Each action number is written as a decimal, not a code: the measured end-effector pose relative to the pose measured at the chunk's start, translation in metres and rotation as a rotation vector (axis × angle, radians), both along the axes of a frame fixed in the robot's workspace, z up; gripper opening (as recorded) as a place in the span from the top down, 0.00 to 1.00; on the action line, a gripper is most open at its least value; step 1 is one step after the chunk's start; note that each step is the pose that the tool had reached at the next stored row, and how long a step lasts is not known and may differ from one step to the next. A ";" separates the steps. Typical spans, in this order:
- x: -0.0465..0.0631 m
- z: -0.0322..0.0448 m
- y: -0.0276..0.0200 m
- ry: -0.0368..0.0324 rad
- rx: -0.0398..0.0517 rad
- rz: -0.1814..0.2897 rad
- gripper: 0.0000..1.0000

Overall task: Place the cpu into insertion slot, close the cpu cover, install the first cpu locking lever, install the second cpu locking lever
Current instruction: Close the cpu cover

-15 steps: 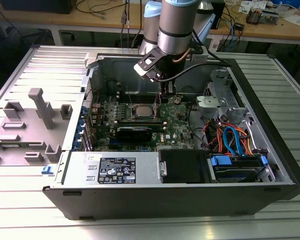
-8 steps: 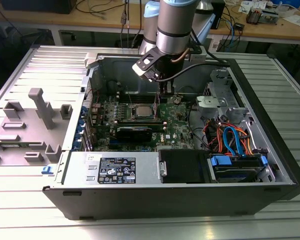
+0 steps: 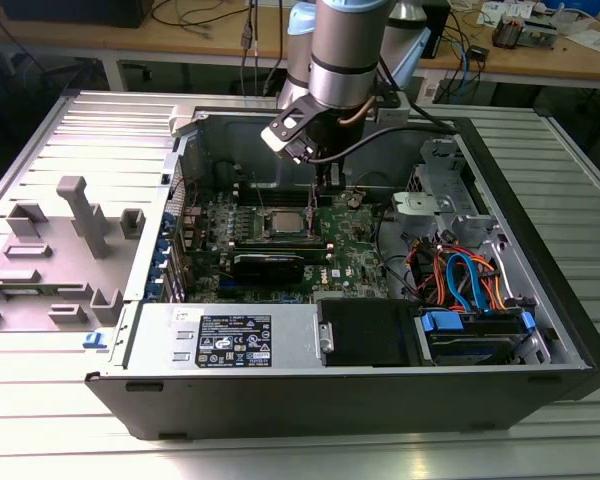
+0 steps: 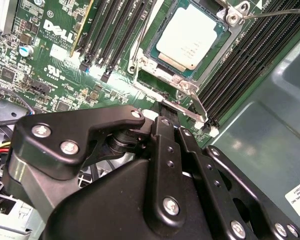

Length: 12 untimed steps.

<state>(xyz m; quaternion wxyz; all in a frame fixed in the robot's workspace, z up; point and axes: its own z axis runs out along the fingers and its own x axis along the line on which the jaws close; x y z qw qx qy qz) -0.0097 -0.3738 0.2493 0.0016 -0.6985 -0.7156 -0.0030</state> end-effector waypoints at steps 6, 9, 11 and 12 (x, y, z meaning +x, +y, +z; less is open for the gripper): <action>-0.002 0.0000 0.0000 0.0000 0.0000 0.000 0.89; -0.004 0.0000 0.0000 0.0000 0.0001 0.000 0.89; -0.005 0.0000 -0.0001 0.0000 0.0000 0.000 0.89; -0.005 0.0000 -0.0001 0.0000 0.0000 0.000 0.89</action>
